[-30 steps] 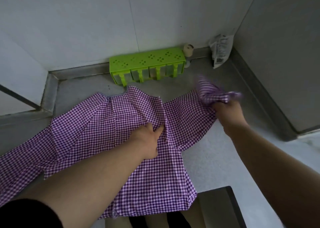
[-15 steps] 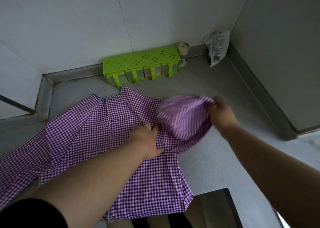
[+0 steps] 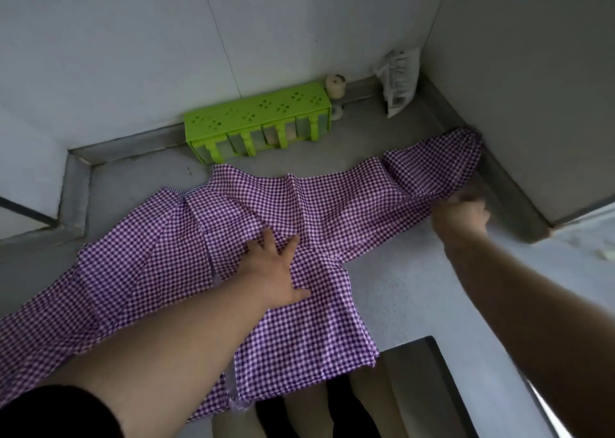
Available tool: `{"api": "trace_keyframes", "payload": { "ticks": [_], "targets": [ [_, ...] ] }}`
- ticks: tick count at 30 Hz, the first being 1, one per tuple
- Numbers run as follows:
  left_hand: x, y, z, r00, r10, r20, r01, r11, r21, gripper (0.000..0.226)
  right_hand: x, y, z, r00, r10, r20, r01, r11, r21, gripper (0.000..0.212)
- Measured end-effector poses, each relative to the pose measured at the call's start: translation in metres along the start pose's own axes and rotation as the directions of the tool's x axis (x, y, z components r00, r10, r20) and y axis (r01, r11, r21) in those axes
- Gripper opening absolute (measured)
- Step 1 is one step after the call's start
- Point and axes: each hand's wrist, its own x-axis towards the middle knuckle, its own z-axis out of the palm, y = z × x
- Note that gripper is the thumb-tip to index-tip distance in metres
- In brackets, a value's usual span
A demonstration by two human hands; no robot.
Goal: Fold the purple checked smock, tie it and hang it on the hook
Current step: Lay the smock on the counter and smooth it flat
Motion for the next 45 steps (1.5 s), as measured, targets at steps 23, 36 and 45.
{"api": "trace_keyframes", "payload": {
  "ticks": [23, 36, 45],
  "targets": [
    [-0.008, -0.022, 0.016, 0.996, 0.091, -0.023, -0.088, 0.990, 0.114, 0.134, -0.198, 0.105, 0.042, 0.783, -0.220, 0.582, 0.464, 0.830, -0.311, 0.009],
    [-0.011, -0.027, 0.017, 0.993, 0.117, -0.010, -0.114, 0.984, 0.135, 0.136, -0.188, 0.100, 0.021, 0.801, -0.058, 0.596, 0.477, 0.662, -0.577, 0.016],
    [-0.011, -0.024, 0.022, 0.992, 0.116, -0.040, -0.110, 0.987, 0.120, 0.136, -0.192, 0.096, 0.029, 0.810, -0.141, 0.569, 0.497, 0.680, -0.540, 0.025]
  ]
}}
